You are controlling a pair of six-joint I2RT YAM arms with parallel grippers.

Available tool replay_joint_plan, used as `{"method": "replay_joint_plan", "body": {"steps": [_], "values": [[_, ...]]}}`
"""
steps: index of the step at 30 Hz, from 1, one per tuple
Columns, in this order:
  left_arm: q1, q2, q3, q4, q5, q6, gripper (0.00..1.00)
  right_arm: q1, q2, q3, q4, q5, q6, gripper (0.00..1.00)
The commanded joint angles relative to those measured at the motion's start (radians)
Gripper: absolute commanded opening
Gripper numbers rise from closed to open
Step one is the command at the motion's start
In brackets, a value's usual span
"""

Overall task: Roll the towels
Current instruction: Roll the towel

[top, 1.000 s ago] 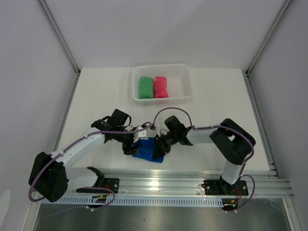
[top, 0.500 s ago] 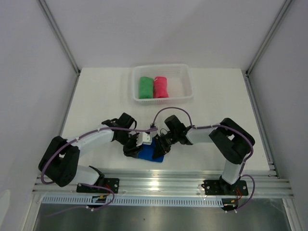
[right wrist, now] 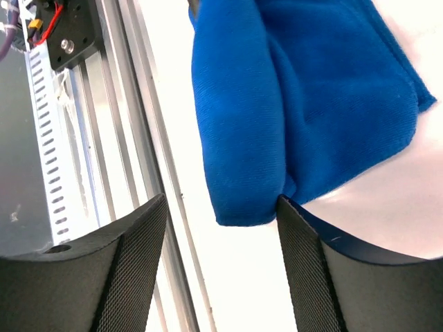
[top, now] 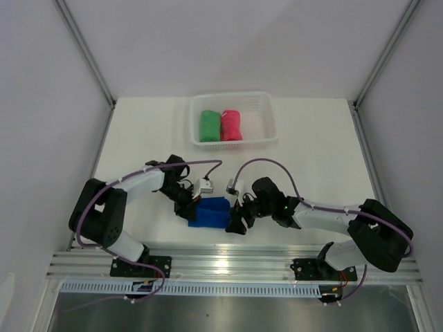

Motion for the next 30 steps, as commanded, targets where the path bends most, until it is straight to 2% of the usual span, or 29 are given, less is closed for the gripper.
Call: {"method": "replay_joint_plan", "body": {"steps": [1,4,14,17,18,20,21,30], "values": [[0.047,0.038,0.043,-0.061,0.094,0.001,0.01,0.018,-0.025,-0.066,0.167,0.042,-0.029,0.68],[0.055,0.049,0.031,-0.052,0.101,0.007,0.05,0.032,0.003,-0.08,0.258,0.062,-0.028,0.69],[0.073,0.073,0.042,-0.075,0.121,0.036,0.09,0.047,0.159,-0.068,0.412,0.067,0.02,0.67],[0.082,0.072,0.043,-0.078,0.117,0.043,0.11,0.052,0.181,-0.066,0.432,0.053,0.036,0.56],[0.087,0.069,0.043,-0.084,0.115,0.044,0.12,0.051,0.193,-0.062,0.438,0.032,0.044,0.36],[0.09,0.063,0.043,-0.087,0.115,0.049,0.3,0.044,0.202,-0.051,0.433,0.009,0.089,0.16],[0.092,0.055,0.043,-0.09,0.114,0.047,0.39,0.04,0.207,-0.031,0.398,-0.011,0.105,0.01],[0.144,-0.043,0.091,-0.156,0.15,0.059,0.55,0.023,0.215,0.044,0.148,-0.042,0.3,0.0]]}}
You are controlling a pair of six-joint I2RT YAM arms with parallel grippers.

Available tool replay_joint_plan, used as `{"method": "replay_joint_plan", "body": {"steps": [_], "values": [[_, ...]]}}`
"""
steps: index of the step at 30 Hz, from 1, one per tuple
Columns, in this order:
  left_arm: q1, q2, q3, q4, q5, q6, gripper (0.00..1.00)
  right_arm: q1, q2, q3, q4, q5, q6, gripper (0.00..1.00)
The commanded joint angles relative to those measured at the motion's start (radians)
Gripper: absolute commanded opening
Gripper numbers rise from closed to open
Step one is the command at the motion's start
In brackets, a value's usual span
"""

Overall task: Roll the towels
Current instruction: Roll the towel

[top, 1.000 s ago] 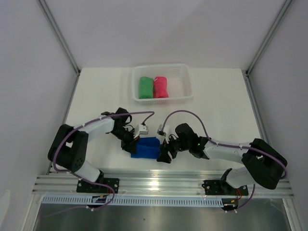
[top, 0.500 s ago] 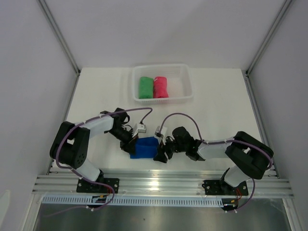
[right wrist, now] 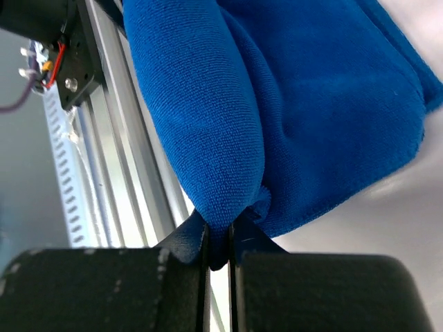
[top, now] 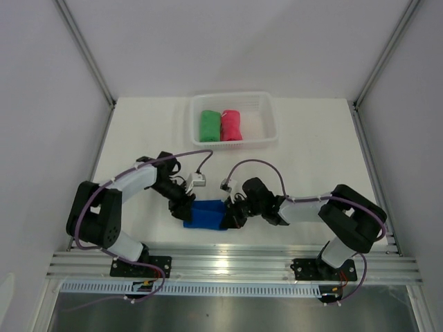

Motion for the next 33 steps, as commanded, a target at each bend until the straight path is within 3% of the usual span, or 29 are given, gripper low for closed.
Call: {"method": "replay_joint_plan", "body": {"steps": [1,8,10,17,20,22,23,29,33], "values": [[0.051,-0.071,0.064,-0.039,0.087,0.038,0.56,-0.006,0.01,0.047,-0.105,-0.028,0.111,0.0],[0.065,-0.121,0.069,-0.012,0.118,0.001,0.65,-0.009,0.079,0.096,-0.157,-0.059,0.186,0.0],[0.065,-0.121,0.065,0.008,0.116,-0.035,0.63,-0.017,0.081,0.097,-0.154,-0.065,0.209,0.0],[0.061,-0.08,0.016,0.034,0.043,-0.091,0.38,-0.043,0.056,0.092,-0.12,-0.089,0.281,0.0],[0.063,-0.057,0.011,0.085,-0.043,-0.169,0.1,-0.046,0.064,0.1,-0.117,-0.085,0.282,0.0],[0.063,-0.043,0.015,0.114,-0.072,-0.201,0.01,-0.044,0.065,0.098,-0.117,-0.068,0.275,0.07],[0.063,-0.026,0.015,0.122,-0.092,-0.219,0.01,-0.044,0.062,0.098,-0.118,-0.06,0.272,0.16],[0.063,0.037,0.043,0.108,-0.175,-0.264,0.01,-0.044,-0.045,0.115,-0.223,0.062,0.232,0.48],[0.063,0.05,0.041,0.111,-0.195,-0.273,0.01,-0.043,-0.106,0.156,-0.33,0.116,0.167,0.55]]}}
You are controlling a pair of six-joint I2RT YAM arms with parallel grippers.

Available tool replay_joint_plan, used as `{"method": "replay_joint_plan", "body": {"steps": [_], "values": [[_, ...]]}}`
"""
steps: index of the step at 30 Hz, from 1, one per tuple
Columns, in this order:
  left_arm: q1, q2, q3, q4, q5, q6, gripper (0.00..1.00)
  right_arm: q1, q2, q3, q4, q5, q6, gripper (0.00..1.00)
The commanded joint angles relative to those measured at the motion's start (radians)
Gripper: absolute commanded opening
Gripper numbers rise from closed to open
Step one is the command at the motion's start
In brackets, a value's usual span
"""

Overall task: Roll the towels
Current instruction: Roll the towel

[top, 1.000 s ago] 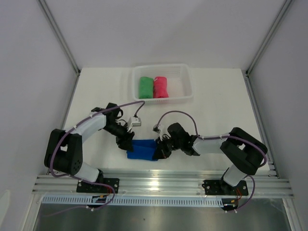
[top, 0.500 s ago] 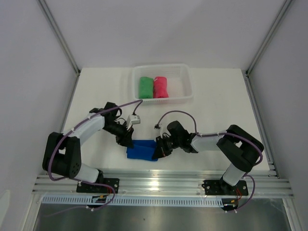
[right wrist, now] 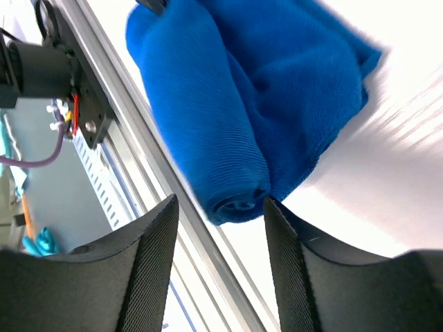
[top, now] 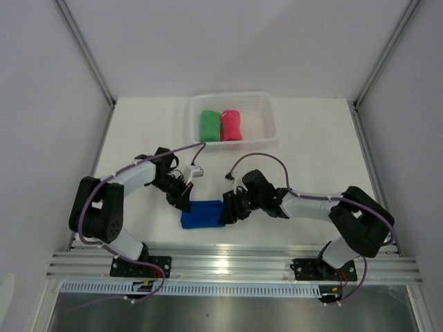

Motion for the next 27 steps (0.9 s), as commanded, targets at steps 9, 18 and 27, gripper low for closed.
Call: {"method": "replay_joint_plan", "body": {"steps": [9,18,27], "values": [[0.003,0.044,0.037,0.009,-0.146,-0.04,0.01,0.061,-0.247,0.127,-0.274,0.316,-0.186,0.53],[0.003,0.059,0.057,0.001,-0.147,-0.044,0.01,0.135,-0.102,0.052,0.323,0.098,-0.143,0.08],[0.003,0.064,0.077,-0.002,-0.15,-0.049,0.01,0.086,0.15,0.071,0.473,0.022,-0.03,0.0]]}}
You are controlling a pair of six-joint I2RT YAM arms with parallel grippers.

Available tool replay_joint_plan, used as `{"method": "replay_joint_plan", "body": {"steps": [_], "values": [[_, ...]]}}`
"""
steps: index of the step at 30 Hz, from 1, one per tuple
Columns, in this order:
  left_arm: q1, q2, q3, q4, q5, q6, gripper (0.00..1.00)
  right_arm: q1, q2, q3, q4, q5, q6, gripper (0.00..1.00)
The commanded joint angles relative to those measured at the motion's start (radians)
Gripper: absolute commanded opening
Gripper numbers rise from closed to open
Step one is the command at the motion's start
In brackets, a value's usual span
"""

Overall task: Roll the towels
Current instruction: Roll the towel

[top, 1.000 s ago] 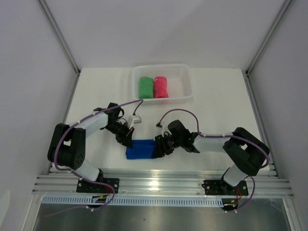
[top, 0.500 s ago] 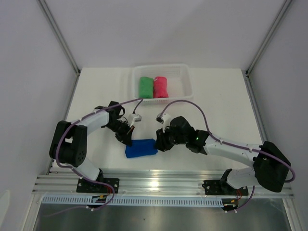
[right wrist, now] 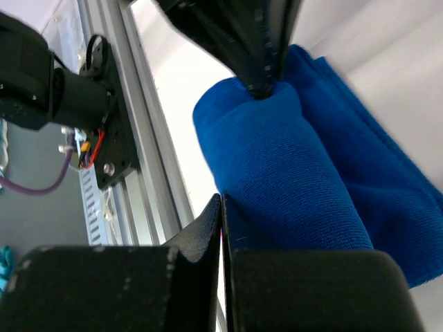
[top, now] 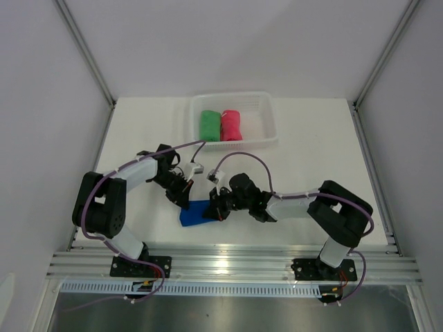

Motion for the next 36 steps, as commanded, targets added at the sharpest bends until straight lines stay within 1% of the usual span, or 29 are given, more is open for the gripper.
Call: {"method": "replay_joint_plan", "body": {"steps": [1,4,6,7,10,14,16,17,18,20,21,24,29,34,36], "values": [[0.003,0.015,0.023,0.005,-0.079,0.011,0.01,-0.031,0.037,-0.009,0.194,-0.032,0.074,0.0],[0.003,0.011,0.028,0.004,-0.084,0.017,0.01,-0.055,0.089,-0.047,0.283,-0.031,0.143,0.0],[0.003,0.007,0.029,0.002,-0.08,0.023,0.02,-0.077,0.13,-0.076,0.346,-0.038,0.187,0.0],[0.003,0.002,0.028,0.002,-0.082,0.028,0.03,-0.08,0.144,-0.085,0.414,-0.041,0.236,0.0],[0.003,0.002,0.034,0.016,-0.096,0.026,0.04,-0.097,0.196,-0.101,0.501,-0.06,0.313,0.0],[0.003,0.01,0.043,0.022,-0.125,0.03,0.01,-0.097,0.219,-0.096,0.62,-0.136,0.355,0.0],[0.003,0.013,0.04,0.021,-0.128,0.031,0.01,-0.09,0.183,-0.075,0.567,-0.135,0.312,0.0],[0.003,0.014,0.04,0.021,-0.13,0.033,0.01,-0.087,0.166,-0.06,0.52,-0.127,0.287,0.0],[0.003,0.015,0.038,0.022,-0.13,0.033,0.01,-0.081,0.128,-0.044,0.427,-0.121,0.255,0.0],[0.003,0.014,0.035,0.022,-0.125,0.031,0.01,-0.058,0.097,0.005,0.352,-0.106,0.168,0.0],[0.002,0.016,0.035,0.024,-0.12,0.031,0.01,-0.051,0.086,0.022,0.293,-0.101,0.149,0.0],[0.003,0.018,0.037,0.027,-0.117,0.031,0.01,-0.043,0.077,0.063,0.24,-0.08,0.106,0.0],[0.002,0.019,0.038,0.024,-0.117,0.034,0.01,-0.061,0.144,0.053,0.263,-0.049,0.115,0.0],[0.002,0.015,0.037,0.022,-0.119,0.039,0.01,-0.084,0.222,0.039,0.344,-0.034,0.169,0.0],[0.003,0.013,0.04,0.021,-0.119,0.042,0.01,-0.09,0.256,0.031,0.37,0.001,0.19,0.0]]}}
